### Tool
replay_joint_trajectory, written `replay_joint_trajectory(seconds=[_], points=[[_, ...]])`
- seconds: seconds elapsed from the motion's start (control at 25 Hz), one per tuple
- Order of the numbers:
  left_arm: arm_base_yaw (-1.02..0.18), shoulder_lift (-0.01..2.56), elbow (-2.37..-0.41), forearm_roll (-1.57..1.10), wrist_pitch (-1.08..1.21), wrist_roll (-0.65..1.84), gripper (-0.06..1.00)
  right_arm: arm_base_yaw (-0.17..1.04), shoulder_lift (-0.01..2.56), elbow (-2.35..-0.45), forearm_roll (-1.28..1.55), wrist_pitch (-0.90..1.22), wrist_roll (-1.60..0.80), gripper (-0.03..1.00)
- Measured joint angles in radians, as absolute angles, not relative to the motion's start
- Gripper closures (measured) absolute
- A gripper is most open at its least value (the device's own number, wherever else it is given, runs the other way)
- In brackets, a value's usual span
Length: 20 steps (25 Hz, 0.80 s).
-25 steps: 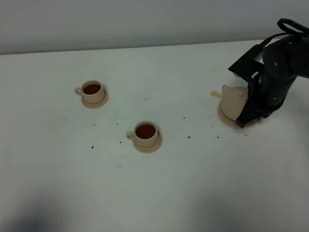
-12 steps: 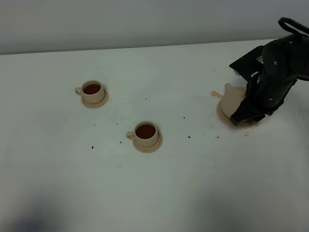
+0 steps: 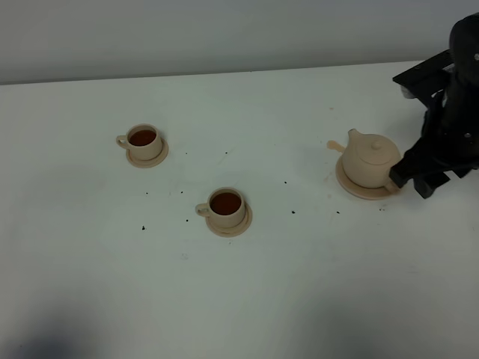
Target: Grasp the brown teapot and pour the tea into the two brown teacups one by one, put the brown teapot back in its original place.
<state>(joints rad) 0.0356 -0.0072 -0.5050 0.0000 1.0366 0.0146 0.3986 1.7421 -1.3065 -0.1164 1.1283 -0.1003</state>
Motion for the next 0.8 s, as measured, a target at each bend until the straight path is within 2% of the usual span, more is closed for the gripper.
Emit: replay_joint_trajectory(seconds=[0.16, 0.44, 0.8], points=[[0.036, -0.007, -0.505, 0.000, 1.037, 0.015, 0.57, 0.399, 1.629, -1.249, -0.109, 1.196, -0.044, 0.45], [0.036, -0.007, -0.505, 0.000, 1.037, 0.015, 0.57, 0.399, 1.272, -0.968, -0.107, 1.211, 0.080, 0.46], [0.036, -0.007, -0.505, 0.000, 1.037, 0.015, 0.57, 0.399, 0.791, -0.664, -0.097, 1.215, 0.103, 0.46]])
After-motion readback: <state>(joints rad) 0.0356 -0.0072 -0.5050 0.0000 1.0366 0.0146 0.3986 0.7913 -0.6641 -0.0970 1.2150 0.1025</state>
